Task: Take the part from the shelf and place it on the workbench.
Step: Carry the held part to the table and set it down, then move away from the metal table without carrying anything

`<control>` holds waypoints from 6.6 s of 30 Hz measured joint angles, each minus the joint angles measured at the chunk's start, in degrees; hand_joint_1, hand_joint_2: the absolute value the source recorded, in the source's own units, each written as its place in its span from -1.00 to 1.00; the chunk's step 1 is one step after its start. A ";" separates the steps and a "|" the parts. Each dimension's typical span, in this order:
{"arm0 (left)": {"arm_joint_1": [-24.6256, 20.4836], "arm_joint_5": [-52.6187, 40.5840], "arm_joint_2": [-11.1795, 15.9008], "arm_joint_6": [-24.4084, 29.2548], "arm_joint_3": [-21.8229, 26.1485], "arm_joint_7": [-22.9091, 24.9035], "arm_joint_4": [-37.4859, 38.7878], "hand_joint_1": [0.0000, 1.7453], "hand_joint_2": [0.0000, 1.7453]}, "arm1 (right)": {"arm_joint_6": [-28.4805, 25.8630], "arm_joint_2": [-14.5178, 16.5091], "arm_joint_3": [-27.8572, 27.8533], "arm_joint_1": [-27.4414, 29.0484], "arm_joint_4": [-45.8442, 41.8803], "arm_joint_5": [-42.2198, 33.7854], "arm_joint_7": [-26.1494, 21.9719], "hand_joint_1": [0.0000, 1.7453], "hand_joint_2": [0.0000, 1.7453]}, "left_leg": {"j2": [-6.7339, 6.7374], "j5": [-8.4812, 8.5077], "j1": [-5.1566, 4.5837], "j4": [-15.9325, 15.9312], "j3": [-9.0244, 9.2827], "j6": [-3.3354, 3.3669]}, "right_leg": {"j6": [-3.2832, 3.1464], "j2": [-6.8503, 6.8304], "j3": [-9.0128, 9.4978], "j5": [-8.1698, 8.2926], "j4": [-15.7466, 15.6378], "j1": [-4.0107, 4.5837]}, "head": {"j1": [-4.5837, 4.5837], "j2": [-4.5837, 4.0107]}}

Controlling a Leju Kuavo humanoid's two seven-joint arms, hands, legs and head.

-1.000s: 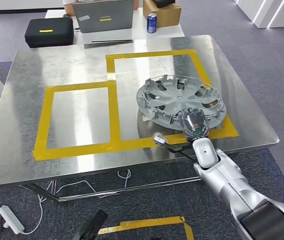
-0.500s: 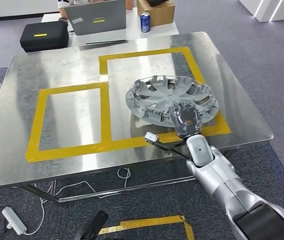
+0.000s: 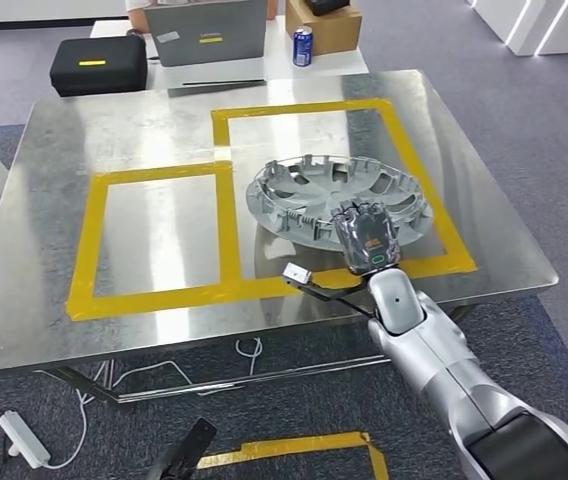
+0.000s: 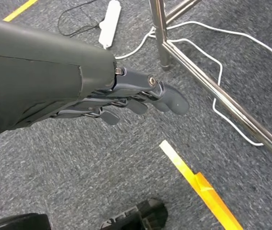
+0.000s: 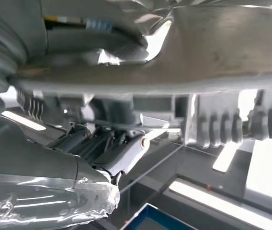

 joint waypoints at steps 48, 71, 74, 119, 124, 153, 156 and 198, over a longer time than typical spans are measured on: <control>1.21 2.74 0.13 2.04 0.02 1.48 0.00 -1.00 -1.00 | 43.24 -0.32 21.51 -12.02 0.54 -29.84 -15.92 -1.00 -1.00 | 0.13 -7.60 0.00 15.85 -6.72 -2.74 | -2.49 -0.05 6.44 7.74 -14.22 -0.09 | -0.68 0.00; 1.89 3.62 0.10 3.97 0.17 1.49 0.00 -1.00 -1.00 | 29.09 -9.33 16.32 -4.34 -22.20 -40.95 -18.12 -1.00 -1.00 | 0.11 -1.05 -0.31 0.27 0.86 -1.23 | -1.38 -0.04 7.13 7.33 -14.45 0.36 | -0.29 0.00; 1.95 3.82 0.05 5.21 0.17 1.78 0.00 -1.00 -1.00 | 16.69 -9.10 12.25 -0.14 -26.88 -42.64 -20.22 -1.00 -1.00 | 0.15 -4.14 -0.16 4.50 -0.87 -2.01 | -2.13 -0.35 7.56 7.51 -14.97 0.11 | -0.45 0.00; 3.95 7.10 1.15 11.42 2.63 1.45 0.00 -1.00 -1.00 | 5.94 3.52 -27.39 43.08 -66.11 -85.11 -47.27 -1.00 -1.00 | 0.22 -4.34 -0.69 -1.81 7.45 0.19 | -0.41 -0.52 3.48 10.68 -14.11 0.17 | -0.84 0.00; 3.94 7.31 1.25 11.43 2.89 1.29 0.00 -1.00 -1.00 | 5.38 3.61 -27.49 44.08 -66.40 -83.78 -47.40 -1.00 -1.00 | 0.58 -0.94 -0.67 -1.82 3.26 0.72 | 0.22 -0.46 0.25 0.11 0.70 0.05 | -0.51 0.00; 4.62 8.84 2.13 11.87 4.81 -0.35 0.00 -1.00 -1.00 | 4.10 4.66 -28.17 48.39 -66.33 -82.03 -47.22 -1.00 -1.00 | 0.70 -2.05 -0.98 -3.21 5.98 1.06 | -0.44 -0.52 2.58 -0.55 -3.77 0.79 | -0.59 0.00; 4.69 8.89 2.30 11.91 5.07 -0.41 0.00 -1.00 -1.00 | 4.11 4.66 -28.51 48.93 -65.93 -81.65 -47.21 -1.00 -1.00 | 0.77 0.11 -1.00 -3.01 3.07 0.83 | 0.14 -0.53 3.48 0.33 1.03 0.27 | -0.58 0.00; 6.09 10.02 2.26 12.44 7.50 -1.51 0.02 -1.00 -1.00 | 16.41 7.93 -38.68 51.80 -57.28 -89.72 -44.49 -1.00 -1.00 | 0.46 -6.90 -0.73 7.34 -1.13 -2.05 | -2.87 -0.59 12.51 5.29 -16.77 0.05 | -1.18 0.00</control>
